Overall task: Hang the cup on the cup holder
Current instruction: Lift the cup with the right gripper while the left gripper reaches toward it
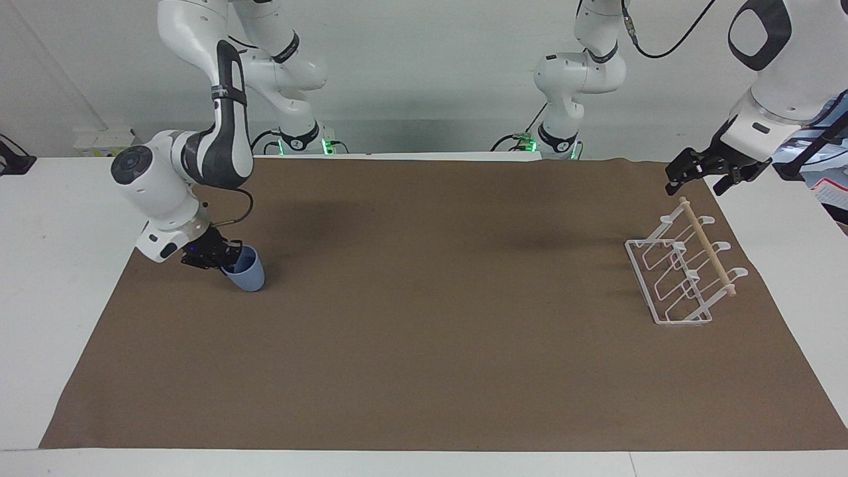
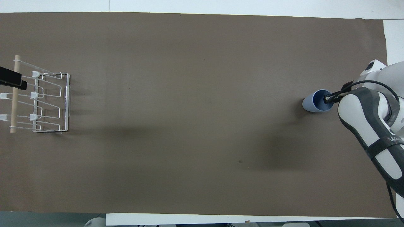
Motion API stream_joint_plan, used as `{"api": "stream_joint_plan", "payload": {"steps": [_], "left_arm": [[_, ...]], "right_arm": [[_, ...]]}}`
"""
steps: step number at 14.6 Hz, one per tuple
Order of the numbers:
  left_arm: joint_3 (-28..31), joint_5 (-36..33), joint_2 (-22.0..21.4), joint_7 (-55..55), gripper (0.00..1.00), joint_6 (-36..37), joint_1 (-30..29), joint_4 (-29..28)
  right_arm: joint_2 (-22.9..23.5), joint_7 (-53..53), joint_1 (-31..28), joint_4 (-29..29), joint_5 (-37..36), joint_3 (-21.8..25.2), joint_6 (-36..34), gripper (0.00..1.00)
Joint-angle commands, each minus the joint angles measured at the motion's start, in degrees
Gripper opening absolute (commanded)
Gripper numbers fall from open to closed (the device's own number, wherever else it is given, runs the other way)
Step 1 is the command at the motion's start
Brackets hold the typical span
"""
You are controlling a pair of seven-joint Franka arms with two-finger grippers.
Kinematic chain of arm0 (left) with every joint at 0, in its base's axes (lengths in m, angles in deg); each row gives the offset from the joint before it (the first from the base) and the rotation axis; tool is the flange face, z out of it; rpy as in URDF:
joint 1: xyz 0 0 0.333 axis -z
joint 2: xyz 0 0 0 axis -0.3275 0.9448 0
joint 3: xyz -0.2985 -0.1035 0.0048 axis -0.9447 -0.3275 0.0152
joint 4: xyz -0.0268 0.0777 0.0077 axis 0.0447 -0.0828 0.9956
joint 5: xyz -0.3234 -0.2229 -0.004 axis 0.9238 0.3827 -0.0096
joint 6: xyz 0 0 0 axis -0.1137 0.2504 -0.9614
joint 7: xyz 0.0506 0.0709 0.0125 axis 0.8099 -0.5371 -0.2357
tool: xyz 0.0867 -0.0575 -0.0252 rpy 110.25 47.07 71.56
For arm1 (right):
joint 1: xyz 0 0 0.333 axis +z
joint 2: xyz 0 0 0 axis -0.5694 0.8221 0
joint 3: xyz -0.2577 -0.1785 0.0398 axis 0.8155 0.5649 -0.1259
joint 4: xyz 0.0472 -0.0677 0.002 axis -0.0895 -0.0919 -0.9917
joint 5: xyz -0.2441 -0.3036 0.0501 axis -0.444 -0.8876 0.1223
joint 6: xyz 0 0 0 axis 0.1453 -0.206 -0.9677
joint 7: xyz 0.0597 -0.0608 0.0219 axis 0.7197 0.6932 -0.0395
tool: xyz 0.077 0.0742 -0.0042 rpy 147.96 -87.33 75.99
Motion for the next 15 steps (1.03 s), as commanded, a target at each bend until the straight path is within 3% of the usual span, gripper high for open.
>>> {"api": "stream_joint_plan", "payload": {"steps": [1,4,6,8,11,13,15], "left_arm": [[0.24,0.09,-1.16,-12.49,1.00,-0.96,0.02,-1.77],[-0.02,0.18,-1.16,-30.11,1.00,-1.58,1.25,-1.77],[-0.28,0.88,-1.25,-40.98,1.00,-0.80,4.22,-1.85],[-0.29,3.94,-1.25,-56.97,1.00,-1.49,6.60,-1.94],[-0.37,9.23,-1.25,-76.82,1.00,-3.08,6.87,-2.03],[-0.55,11.24,-1.25,-90.03,1.00,-3.34,8.09,-2.03],[-0.55,14.40,-1.42,-95.95,1.00,-2.03,9.69,-2.12]], "right_arm": [[-0.62,-1.31,-0.47,5.38,0.21,-0.01,-8.73,0.00],[-1.31,-1.05,1.63,12.88,2.74,-2.81,-20.09,0.00],[-1.50,-0.87,1.90,15.87,12.72,-5.62,-23.45,0.00],[-1.41,-0.43,2.08,15.97,26.33,-6.42,-23.64,0.00],[-1.49,8.77,2.08,15.62,41.04,-10.72,-23.72,0.00],[-1.67,15.01,2.08,15.44,47.73,-14.76,-23.37,0.01],[-1.67,19.68,2.08,15.44,51.00,-17.58,-23.20,0.01]]}}
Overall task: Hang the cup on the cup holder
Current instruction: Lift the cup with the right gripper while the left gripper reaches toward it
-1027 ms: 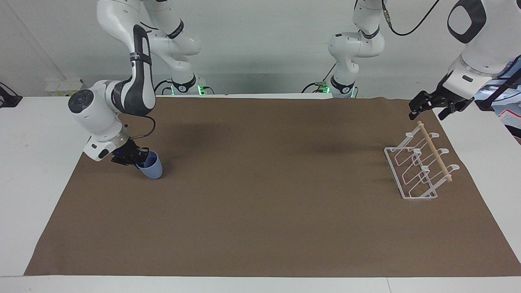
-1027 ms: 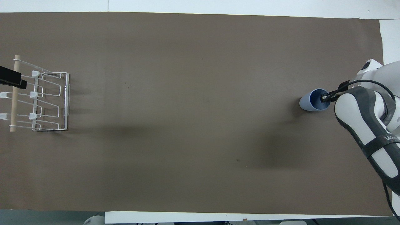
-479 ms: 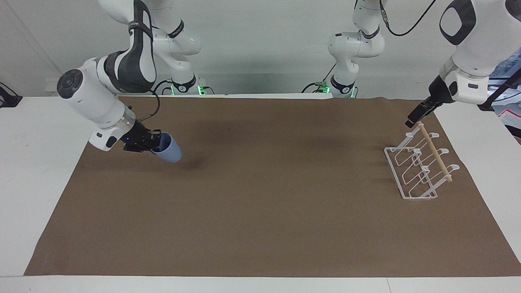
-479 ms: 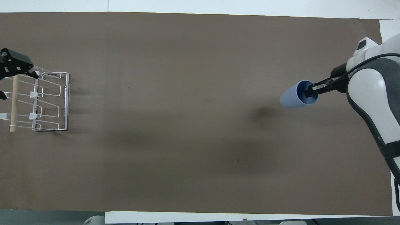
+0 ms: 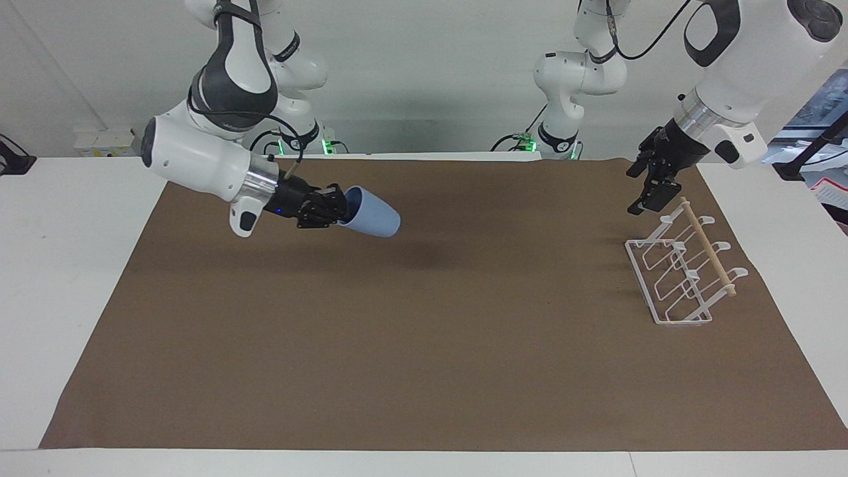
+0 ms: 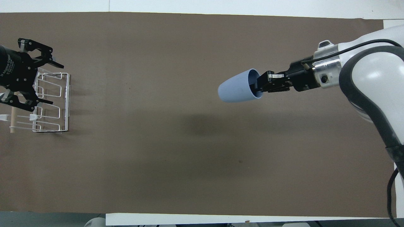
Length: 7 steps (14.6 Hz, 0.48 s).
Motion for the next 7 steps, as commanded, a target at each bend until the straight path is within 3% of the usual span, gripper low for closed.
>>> {"api": "stream_joint_plan", "payload": {"steps": [1,7], "left_arm": [[0.36,4.75,-1.74,-9.88,1.00,0.46,1.89,-2.36],[0.27,12.06,-2.36,-13.76,1.00,-3.38,4.79,-3.69]], "right_arm": [[-0.03,4.67,-1.13,-0.16,3.88,-3.84,-0.34,0.01],[-1.00,10.29,1.49,-2.62,6.61,-9.65,3.52,0.01]]}}
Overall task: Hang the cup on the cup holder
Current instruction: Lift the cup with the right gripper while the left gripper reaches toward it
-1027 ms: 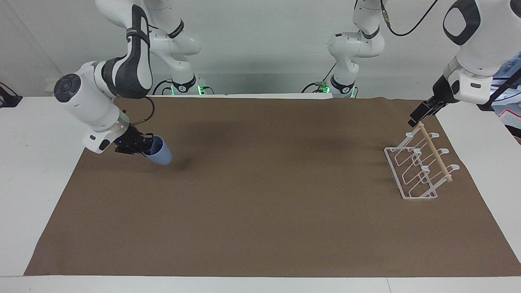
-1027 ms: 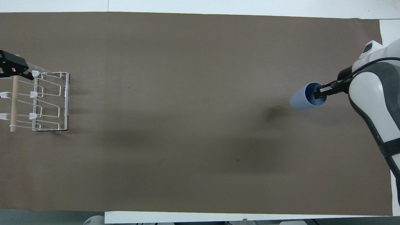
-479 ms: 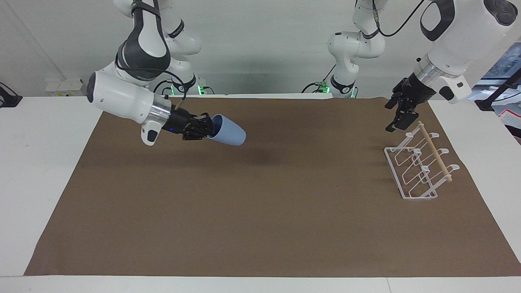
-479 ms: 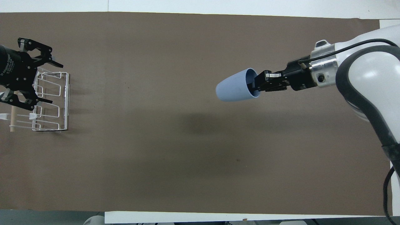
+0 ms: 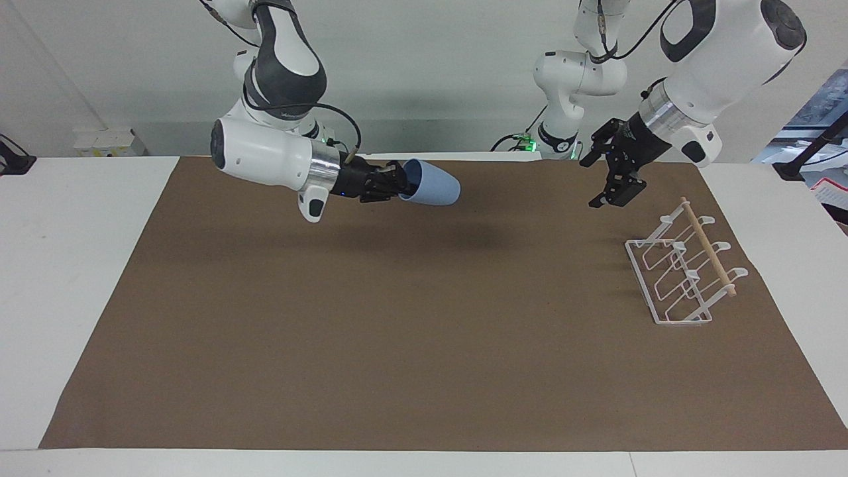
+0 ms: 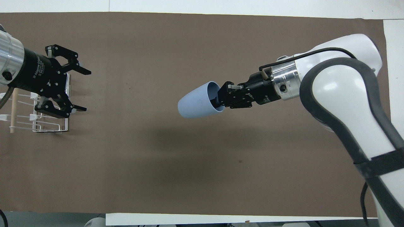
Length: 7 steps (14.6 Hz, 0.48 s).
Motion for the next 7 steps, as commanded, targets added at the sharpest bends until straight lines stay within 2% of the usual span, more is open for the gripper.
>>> {"api": "stream_joint_plan", "payload": {"steps": [1,7], "left_arm": [[0.34,3.34,-1.84,-4.43,1.00,-6.03,1.57,-2.73],[0.34,6.07,-1.13,-17.44,1.00,-9.66,10.01,-5.10]], "right_arm": [[-0.98,2.50,1.56,-1.45,2.84,-1.29,3.05,0.01],[-0.71,7.25,8.50,-1.45,5.93,-1.29,12.64,0.01]]}}
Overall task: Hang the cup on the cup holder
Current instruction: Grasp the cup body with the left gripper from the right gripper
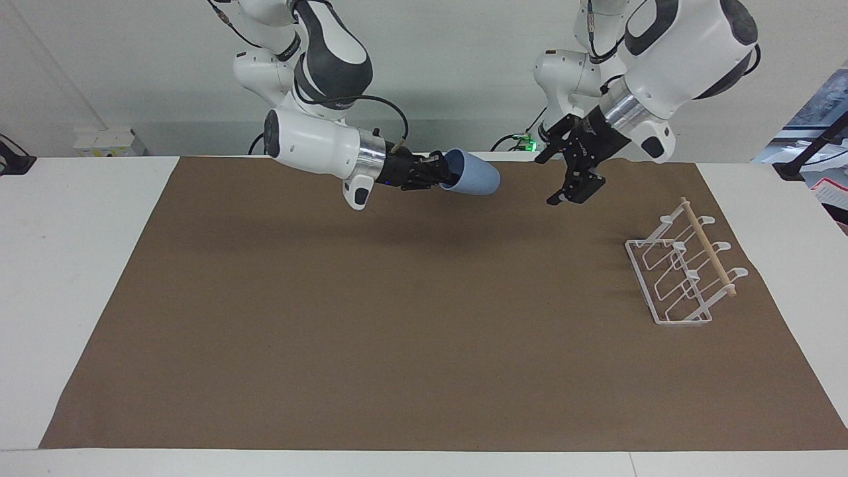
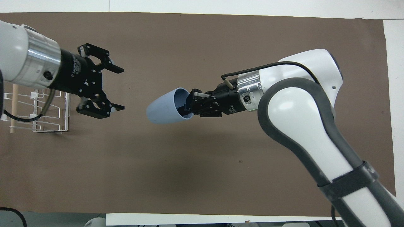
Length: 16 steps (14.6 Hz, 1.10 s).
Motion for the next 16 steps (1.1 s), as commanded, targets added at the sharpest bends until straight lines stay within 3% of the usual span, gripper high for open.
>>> {"api": "stream_joint_plan", "payload": {"steps": [1,9,11,12,13,16], "left_arm": [[0.63,3.23,-1.31,-4.99,1.00,-2.02,2.29,-3.90],[0.54,5.71,-4.30,-8.60,1.00,-4.21,4.05,-10.50],[0.54,5.63,-4.30,-8.34,0.92,-4.31,5.01,-10.50],[0.63,5.63,-4.39,-8.51,0.68,-4.39,5.63,-10.59],[0.37,5.19,-4.39,-7.21,0.02,-4.48,5.81,-10.59],[0.10,5.27,-4.56,-4.91,0.00,-7.21,6.25,-11.03]], "right_arm": [[-0.71,1.72,1.35,-0.96,1.49,-0.21,2.68,0.01],[-0.62,1.72,1.18,-0.96,1.49,-0.21,2.78,0.01],[-0.62,1.72,1.18,-0.96,1.49,-0.12,2.87,0.02],[-0.62,1.81,1.18,-0.96,1.49,-0.12,2.95,0.02],[-0.62,1.72,1.18,-0.96,1.49,-0.12,2.95,0.03],[-0.62,1.72,0.83,-0.96,1.49,-0.04,2.95,0.04]]}}
